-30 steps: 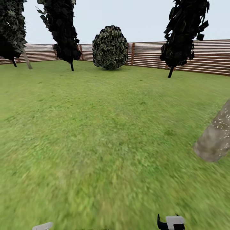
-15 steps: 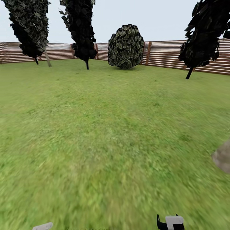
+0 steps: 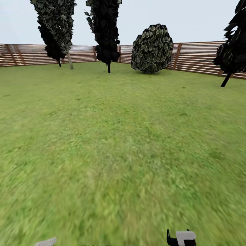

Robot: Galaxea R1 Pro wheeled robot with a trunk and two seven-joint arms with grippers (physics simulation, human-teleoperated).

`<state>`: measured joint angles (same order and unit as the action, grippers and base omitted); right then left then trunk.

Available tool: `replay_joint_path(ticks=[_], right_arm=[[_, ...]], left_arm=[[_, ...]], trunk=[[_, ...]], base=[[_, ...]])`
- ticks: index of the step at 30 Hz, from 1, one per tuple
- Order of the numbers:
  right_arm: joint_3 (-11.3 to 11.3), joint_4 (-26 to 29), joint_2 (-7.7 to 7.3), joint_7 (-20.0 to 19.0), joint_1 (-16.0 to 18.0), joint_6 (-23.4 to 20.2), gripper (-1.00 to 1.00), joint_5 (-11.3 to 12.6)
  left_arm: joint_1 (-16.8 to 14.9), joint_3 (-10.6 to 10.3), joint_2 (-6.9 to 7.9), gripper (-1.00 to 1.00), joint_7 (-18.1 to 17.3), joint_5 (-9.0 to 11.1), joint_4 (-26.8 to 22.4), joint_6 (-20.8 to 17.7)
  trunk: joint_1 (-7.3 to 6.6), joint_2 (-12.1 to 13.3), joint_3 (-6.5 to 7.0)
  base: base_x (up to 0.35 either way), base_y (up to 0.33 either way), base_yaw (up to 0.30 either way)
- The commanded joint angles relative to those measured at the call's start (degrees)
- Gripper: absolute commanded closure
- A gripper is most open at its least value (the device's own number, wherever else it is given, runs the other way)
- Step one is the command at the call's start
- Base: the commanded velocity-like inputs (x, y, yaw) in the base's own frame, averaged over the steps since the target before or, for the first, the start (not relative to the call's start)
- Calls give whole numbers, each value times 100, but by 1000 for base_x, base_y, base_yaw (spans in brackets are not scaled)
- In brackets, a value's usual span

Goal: In the garden, pick up the pesticide atomizer on the floor and spray pesticide onto both trees until each tree trunk is fully covered.

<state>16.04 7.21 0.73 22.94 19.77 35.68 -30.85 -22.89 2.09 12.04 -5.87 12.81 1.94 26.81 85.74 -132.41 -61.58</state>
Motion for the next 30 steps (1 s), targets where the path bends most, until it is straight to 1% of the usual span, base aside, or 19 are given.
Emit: replay_joint_path(ticks=[1, 30], right_arm=[[-1, 0, -2, 0, 0, 0, -100, 0], [-4, 0, -2, 0, 0, 0, -100, 0]], left_arm=[[-2, 2, 0, 100, -2, 3, 0, 0], [-1, 2, 0, 100, 1, 3, 0, 0]], trunk=[[0, 0, -3], [0, 0, -75]], base=[[0, 0, 276], [0, 0, 276]])
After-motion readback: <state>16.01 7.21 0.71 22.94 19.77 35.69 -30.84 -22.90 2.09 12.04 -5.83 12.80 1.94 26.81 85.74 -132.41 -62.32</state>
